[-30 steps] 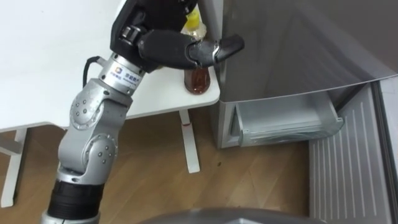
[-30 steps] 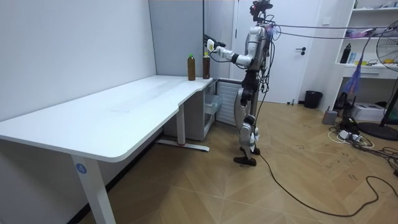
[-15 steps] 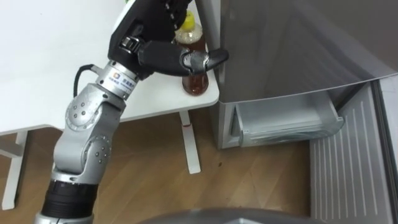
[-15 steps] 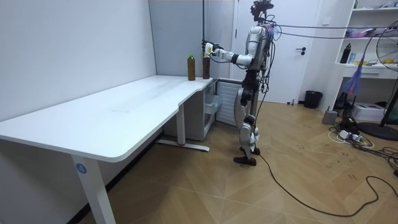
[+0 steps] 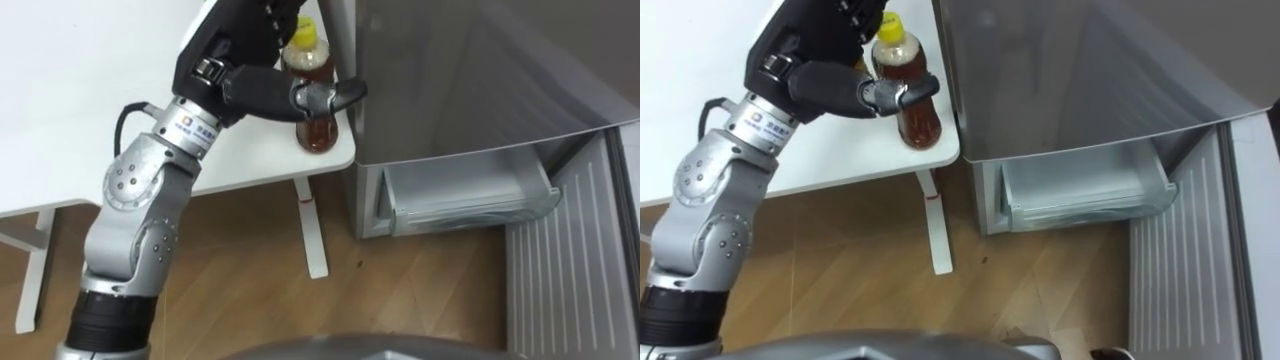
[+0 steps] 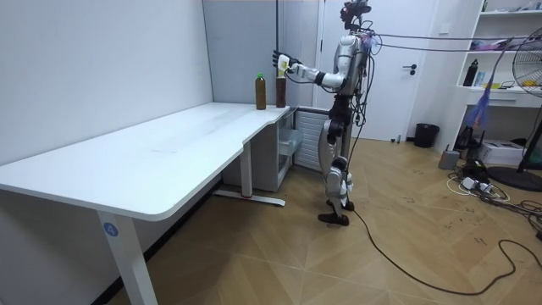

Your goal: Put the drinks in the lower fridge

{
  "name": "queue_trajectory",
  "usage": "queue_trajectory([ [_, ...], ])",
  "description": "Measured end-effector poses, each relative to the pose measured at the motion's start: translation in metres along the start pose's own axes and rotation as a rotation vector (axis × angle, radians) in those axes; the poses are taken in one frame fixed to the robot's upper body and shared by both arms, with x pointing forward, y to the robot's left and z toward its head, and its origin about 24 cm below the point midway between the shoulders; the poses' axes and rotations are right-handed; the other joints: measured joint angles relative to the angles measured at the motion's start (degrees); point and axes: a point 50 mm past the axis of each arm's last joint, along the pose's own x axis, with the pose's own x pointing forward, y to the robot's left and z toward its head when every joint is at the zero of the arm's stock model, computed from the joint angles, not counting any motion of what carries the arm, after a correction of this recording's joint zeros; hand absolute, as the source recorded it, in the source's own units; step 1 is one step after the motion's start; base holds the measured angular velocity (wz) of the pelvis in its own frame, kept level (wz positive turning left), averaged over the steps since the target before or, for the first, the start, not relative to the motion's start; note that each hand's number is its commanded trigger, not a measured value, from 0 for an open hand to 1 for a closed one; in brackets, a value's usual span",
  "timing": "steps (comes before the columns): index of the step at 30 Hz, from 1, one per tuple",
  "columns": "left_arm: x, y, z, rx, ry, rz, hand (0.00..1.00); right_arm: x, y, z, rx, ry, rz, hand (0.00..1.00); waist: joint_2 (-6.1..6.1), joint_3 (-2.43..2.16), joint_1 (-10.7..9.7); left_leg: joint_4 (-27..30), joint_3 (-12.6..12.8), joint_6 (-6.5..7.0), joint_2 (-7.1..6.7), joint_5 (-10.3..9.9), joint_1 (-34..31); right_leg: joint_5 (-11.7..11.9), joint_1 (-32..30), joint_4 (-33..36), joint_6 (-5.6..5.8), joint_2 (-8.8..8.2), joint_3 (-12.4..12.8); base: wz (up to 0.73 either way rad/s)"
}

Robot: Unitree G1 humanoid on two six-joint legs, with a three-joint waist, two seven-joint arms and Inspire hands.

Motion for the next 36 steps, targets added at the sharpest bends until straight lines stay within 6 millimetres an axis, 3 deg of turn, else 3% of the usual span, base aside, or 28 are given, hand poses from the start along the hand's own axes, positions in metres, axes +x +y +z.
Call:
queue_trajectory([
  [5, -0.001, 0.001, 0.012, 0.016, -0.06, 0.042, 0.0, 0.0, 0.001, -0.003, -0.01, 0.009, 0.003, 0.0, -0.22, -0.04, 0.21, -0.19, -0.03, 0.0, -0.09, 0.0, -0.01, -0.01, 0.02, 0.01, 0.01, -0.08, -0.03, 0.01],
  [11, -0.001, 0.001, 0.012, 0.007, -0.064, 0.056, 0.0, 0.0, 0.002, -0.004, -0.022, 0.012, 0.004, 0.0, -0.9, -0.32, 0.17, -0.16, -0.04, 0.0, -0.12, 0.0, 0.0, 0.0, 0.08, 0.09, 0.0, -0.03, -0.08, 0.0],
  [24, 0.0, -0.006, 0.013, -0.035, -0.087, 0.047, 0.0, 0.0, 0.002, -0.005, -0.023, 0.013, 0.003, 0.0, -0.94, -0.48, 0.07, -0.06, 0.01, 0.0, -0.1, 0.0, -0.02, 0.0, 0.16, 0.08, 0.01, -0.06, -0.3, 0.0],
  [30, 0.001, -0.01, 0.003, -0.073, -0.053, 0.03, 0.0, 0.0, 0.002, -0.004, -0.028, 0.007, -0.003, 0.0, -1.2, -0.31, -0.36, -0.1, -0.1, 0.0, -0.11, 0.0, 0.06, 0.01, 0.31, 0.13, -0.01, -0.04, -0.37, 0.0],
  [36, 0.001, -0.012, -0.015, -0.108, 0.022, 0.02, 0.0, 0.0, 0.004, -0.003, -0.028, 0.01, 0.002, 0.0, -1.99, 0.2, -0.59, -0.04, -0.1, 0.0, -0.12, 0.0, -0.02, 0.01, 0.17, 0.13, 0.0, -0.06, -0.25, 0.0],
])
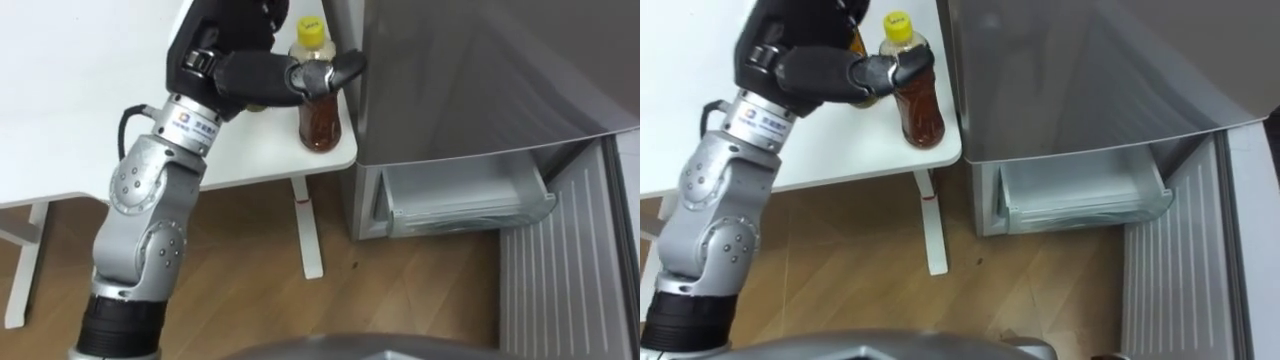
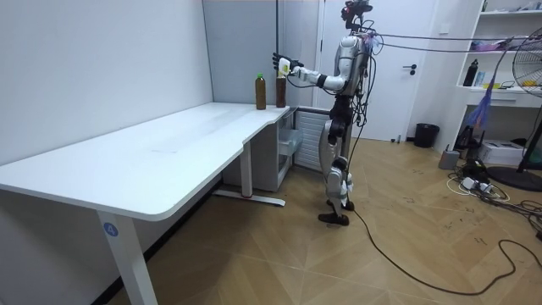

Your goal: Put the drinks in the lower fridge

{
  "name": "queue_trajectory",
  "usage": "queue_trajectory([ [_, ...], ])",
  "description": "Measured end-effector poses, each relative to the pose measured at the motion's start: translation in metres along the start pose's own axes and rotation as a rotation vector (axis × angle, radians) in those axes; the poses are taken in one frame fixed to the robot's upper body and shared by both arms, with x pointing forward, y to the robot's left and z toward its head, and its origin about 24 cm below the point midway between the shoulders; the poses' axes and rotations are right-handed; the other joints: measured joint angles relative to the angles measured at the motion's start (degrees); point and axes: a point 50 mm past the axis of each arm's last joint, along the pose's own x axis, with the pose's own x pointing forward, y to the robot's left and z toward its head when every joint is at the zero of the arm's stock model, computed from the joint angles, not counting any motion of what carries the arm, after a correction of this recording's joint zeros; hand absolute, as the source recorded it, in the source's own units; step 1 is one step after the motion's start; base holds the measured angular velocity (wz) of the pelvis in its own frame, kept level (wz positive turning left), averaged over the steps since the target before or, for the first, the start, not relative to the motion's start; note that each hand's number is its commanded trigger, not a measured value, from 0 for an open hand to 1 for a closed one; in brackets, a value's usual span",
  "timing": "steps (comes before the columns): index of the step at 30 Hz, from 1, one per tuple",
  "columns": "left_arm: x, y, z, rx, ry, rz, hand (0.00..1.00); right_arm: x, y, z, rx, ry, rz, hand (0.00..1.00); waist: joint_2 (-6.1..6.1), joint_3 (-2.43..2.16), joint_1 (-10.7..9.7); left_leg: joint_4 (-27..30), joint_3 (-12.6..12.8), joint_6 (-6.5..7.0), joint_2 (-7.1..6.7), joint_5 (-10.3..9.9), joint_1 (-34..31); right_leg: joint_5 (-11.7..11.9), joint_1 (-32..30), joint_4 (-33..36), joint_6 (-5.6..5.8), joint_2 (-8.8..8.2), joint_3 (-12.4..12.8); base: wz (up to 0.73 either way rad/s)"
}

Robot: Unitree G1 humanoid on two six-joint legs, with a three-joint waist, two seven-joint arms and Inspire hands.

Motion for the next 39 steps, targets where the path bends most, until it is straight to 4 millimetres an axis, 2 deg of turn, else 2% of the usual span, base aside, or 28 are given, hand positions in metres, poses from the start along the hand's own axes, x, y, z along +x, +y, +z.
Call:
queue_trajectory([
  [6, 0.0, 0.0, -0.003, -0.006, 0.013, -0.008, 0.0, 0.0, 0.003, 0.001, -0.008, -0.002, 0.017, 0.0, -0.15, 0.09, 0.05, -0.03, 0.08, 0.0, -0.01, 0.0, 0.0, -0.01, -0.05, -0.15, 0.01, 0.02, 0.43, -0.01],
  [15, -0.001, 0.001, -0.005, -0.008, 0.019, -0.008, 0.0, 0.0, 0.001, 0.009, -0.009, -0.03, 0.013, 0.0, 0.37, -0.22, 0.26, -0.09, 0.12, 0.0, -0.01, 0.0, 0.09, 0.0, 0.03, -0.1, 0.0, 0.03, 0.48, 0.0],
  [39, -0.002, 0.004, -0.007, -0.006, 0.013, 0.006, 0.0, 0.0, 0.003, 0.006, 0.016, -0.032, 0.019, 0.0, 0.7, -0.15, 0.7, -0.17, 0.21, 0.0, -0.01, 0.0, 0.13, 0.0, 0.02, -0.07, 0.0, 0.03, 0.33, 0.0],
])
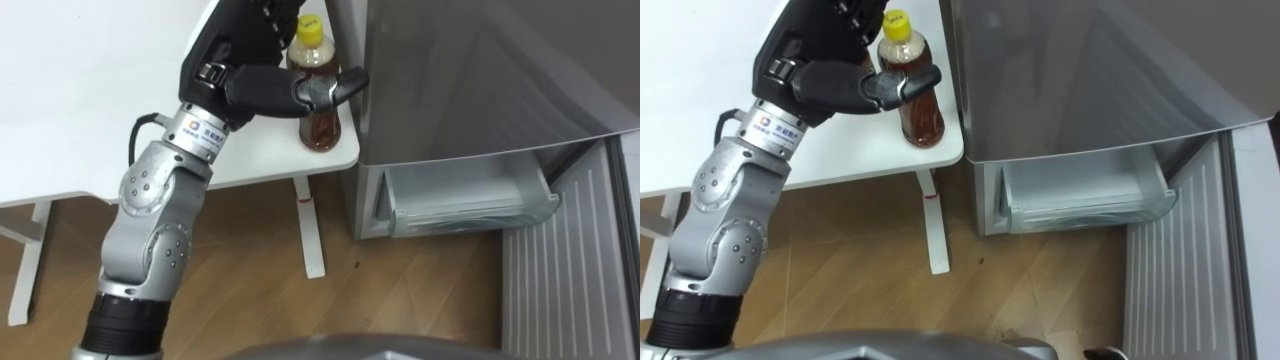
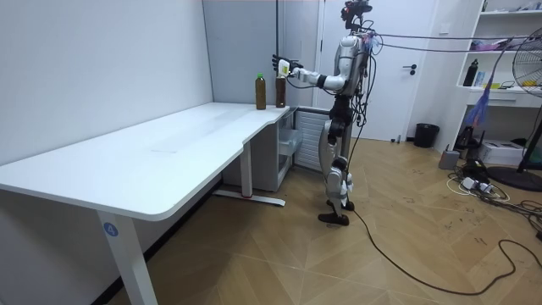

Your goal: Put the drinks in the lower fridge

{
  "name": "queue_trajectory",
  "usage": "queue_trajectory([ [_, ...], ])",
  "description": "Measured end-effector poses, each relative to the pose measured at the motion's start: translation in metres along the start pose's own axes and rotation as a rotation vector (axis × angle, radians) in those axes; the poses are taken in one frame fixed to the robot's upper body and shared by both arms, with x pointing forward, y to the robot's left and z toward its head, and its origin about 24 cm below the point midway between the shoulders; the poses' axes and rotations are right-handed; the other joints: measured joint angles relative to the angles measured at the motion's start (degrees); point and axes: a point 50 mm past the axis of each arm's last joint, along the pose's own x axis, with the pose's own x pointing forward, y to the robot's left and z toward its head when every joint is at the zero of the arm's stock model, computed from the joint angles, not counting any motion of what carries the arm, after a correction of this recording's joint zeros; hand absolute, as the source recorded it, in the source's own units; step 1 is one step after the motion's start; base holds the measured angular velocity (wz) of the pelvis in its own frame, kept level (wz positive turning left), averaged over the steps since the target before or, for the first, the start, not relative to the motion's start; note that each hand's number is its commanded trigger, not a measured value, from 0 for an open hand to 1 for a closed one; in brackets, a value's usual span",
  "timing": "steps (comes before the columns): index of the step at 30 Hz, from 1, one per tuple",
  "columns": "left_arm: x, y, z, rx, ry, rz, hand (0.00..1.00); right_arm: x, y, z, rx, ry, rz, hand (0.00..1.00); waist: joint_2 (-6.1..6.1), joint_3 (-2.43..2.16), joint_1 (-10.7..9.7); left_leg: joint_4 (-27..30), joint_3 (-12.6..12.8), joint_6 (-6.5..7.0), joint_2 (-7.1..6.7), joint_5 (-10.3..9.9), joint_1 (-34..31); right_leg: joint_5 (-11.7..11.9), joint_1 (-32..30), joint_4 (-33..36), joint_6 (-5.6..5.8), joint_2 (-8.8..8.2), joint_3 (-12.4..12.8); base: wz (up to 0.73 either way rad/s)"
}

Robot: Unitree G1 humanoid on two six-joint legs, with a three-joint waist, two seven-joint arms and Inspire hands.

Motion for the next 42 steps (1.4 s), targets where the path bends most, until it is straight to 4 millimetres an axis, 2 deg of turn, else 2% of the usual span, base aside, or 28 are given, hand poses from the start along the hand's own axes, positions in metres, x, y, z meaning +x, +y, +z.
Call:
queue_trajectory([
  [14, -0.003, 0.005, -0.002, -0.001, 0.011, 0.041, 0.0, 0.0, 0.004, -0.005, 0.008, 0.016, 0.012, 0.0, -0.14, 0.07, -0.06, -0.14, -0.03, 0.0, 0.0, 0.0, -0.11, 0.0, -0.12, -0.15, 0.0, -0.04, -0.02, 0.0],
  [25, -0.003, 0.005, -0.003, -0.002, 0.014, 0.045, 0.0, 0.0, 0.006, -0.005, 0.006, 0.017, 0.016, 0.0, -0.33, -0.07, -0.09, -0.08, 0.46, 0.0, 0.0, 0.0, -0.09, 0.0, -0.1, -0.11, 0.0, -0.06, 0.05, 0.0],
  [35, -0.015, 0.012, -0.023, -0.019, 0.101, 0.095, 0.0, 0.0, 0.005, -0.004, 0.002, 0.013, 0.001, 0.0, -0.24, -0.12, -0.13, 0.3, 0.53, 0.0, -0.01, 0.0, -0.33, 0.0, -0.18, -0.04, 0.0, -0.08, -0.1, 0.0],
  [42, -0.016, 0.014, -0.026, -0.023, 0.116, 0.119, 0.0, 0.0, 0.005, -0.004, 0.002, 0.013, -0.003, 0.0, 0.01, -0.24, -0.07, 0.29, 0.53, 0.0, 0.02, 0.0, -0.22, 0.0, -0.04, 0.04, 0.0, -0.08, -0.13, 0.0],
])
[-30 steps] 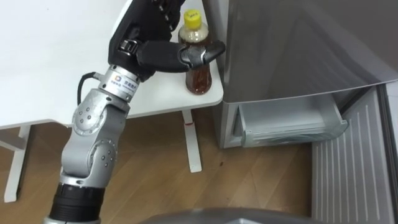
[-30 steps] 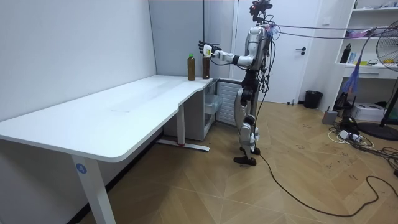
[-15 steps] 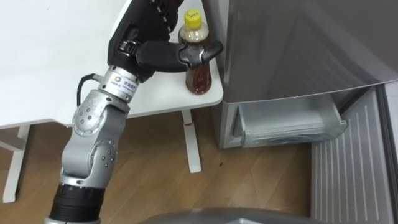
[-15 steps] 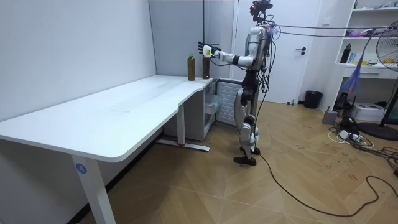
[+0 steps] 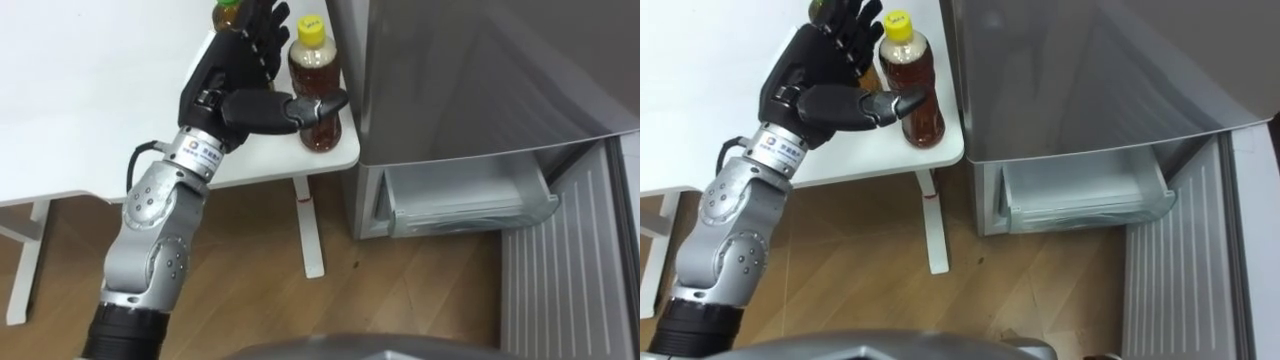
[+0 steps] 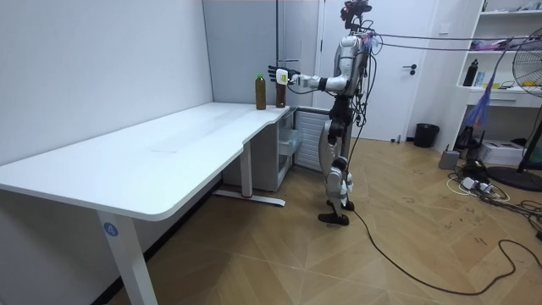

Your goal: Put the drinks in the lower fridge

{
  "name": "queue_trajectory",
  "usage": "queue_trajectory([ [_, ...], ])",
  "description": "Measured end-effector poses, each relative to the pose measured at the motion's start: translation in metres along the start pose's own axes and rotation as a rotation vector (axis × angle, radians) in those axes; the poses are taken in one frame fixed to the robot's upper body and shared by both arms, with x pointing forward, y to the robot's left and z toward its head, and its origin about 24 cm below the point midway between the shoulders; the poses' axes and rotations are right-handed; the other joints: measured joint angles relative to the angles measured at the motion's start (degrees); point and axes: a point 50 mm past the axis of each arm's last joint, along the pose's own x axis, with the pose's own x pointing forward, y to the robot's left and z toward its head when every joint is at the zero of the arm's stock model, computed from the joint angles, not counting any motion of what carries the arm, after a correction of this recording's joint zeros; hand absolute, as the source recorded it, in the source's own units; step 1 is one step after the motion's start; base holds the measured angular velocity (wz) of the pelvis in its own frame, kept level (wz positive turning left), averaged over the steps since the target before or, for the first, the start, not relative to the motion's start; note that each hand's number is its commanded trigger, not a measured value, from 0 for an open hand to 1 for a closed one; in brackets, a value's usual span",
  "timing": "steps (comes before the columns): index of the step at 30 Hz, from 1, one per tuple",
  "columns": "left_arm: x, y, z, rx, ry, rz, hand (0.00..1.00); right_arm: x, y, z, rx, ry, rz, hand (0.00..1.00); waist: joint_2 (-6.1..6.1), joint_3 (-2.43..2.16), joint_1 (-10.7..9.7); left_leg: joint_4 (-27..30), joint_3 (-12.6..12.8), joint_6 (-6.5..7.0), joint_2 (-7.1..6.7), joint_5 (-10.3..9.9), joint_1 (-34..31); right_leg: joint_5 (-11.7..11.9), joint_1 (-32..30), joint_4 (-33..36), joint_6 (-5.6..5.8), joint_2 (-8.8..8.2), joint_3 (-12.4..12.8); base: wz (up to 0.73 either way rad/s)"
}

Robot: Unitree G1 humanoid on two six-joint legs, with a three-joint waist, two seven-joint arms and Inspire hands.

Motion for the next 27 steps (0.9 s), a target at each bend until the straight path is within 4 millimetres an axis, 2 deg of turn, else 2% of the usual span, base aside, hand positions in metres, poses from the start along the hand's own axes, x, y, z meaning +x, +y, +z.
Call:
queue_trajectory([
  [7, -0.0013, 0.0034, -0.0067, -0.008, 0.03, 0.019, 0.0, 0.0, 0.0004, -0.0007, -0.001, 0.004, 0.013, 0.0, 0.92, 0.2, -0.03, -0.04, 0.02, 0.0, -0.01, 0.0, 0.02, 0.0, 0.0, 0.01, 0.0, 0.03, 0.12, 0.0],
  [27, -0.0009, 0.0037, -0.0098, 0.039, 0.063, 0.052, 0.0, -0.0001, 0.0026, -0.0028, -0.007, 0.022, 0.053, 0.0, 0.65, 0.39, -0.36, -0.45, 0.21, 0.0, -0.01, 0.0, 0.15, -0.01, -0.23, -0.15, 0.01, 0.01, 0.69, -0.01],
])
